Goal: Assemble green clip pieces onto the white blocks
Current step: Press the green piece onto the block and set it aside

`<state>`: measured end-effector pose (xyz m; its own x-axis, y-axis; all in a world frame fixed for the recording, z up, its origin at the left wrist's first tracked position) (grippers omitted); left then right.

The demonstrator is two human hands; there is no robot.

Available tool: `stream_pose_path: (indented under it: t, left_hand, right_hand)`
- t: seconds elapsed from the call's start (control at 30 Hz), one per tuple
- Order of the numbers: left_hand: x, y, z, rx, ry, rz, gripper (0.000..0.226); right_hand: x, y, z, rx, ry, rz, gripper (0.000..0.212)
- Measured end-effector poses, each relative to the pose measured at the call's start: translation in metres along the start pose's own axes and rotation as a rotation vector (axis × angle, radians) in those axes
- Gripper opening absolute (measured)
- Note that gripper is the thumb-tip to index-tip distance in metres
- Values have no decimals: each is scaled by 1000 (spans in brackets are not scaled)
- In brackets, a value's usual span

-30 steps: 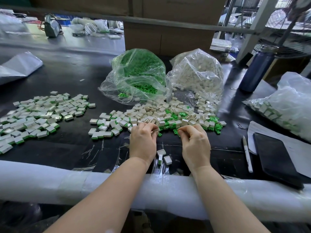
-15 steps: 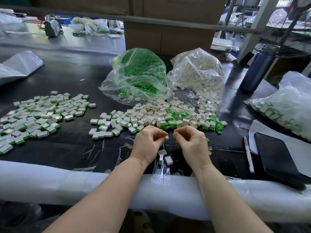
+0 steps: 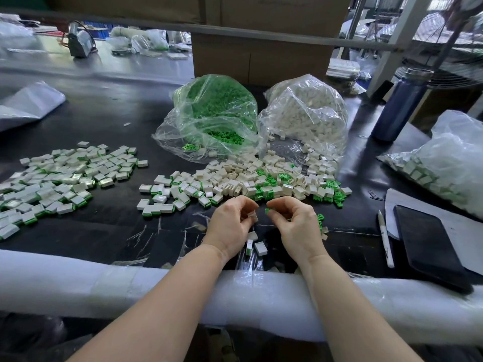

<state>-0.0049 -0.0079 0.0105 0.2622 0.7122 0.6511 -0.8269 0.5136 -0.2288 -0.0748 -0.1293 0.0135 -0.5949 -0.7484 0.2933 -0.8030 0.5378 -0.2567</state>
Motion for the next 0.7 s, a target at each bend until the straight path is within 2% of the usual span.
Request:
stream_pose_path:
  t: [0.17, 0.37, 0.53, 0.7]
  left_hand:
    - [0, 1, 3, -25, 4, -12, 9]
    - [1, 2, 5, -51, 103, -39, 18]
    - [3, 1, 2, 35, 264, -68, 9]
    - [2, 0, 0, 73, 361, -108, 14]
  right_hand:
    - [1, 0, 1, -5, -12, 21, 15]
    - [3, 0, -3, 25, -73, 19, 14]
    - [2, 1, -8, 21, -148, -15, 16]
    - [2, 2, -10, 31, -138, -21, 18]
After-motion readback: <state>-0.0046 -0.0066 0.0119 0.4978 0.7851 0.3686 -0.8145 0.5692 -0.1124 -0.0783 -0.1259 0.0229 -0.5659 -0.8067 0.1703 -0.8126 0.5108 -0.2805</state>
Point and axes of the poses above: each hand's wrist, its own y-axis away from the middle knuckle, its own x-axis out of the back of the hand, z = x × y, the point moved 3 cm from there along -y, towards the middle knuckle, and after that the axes turned 9 degrees about -y, right-handed, at the moved point
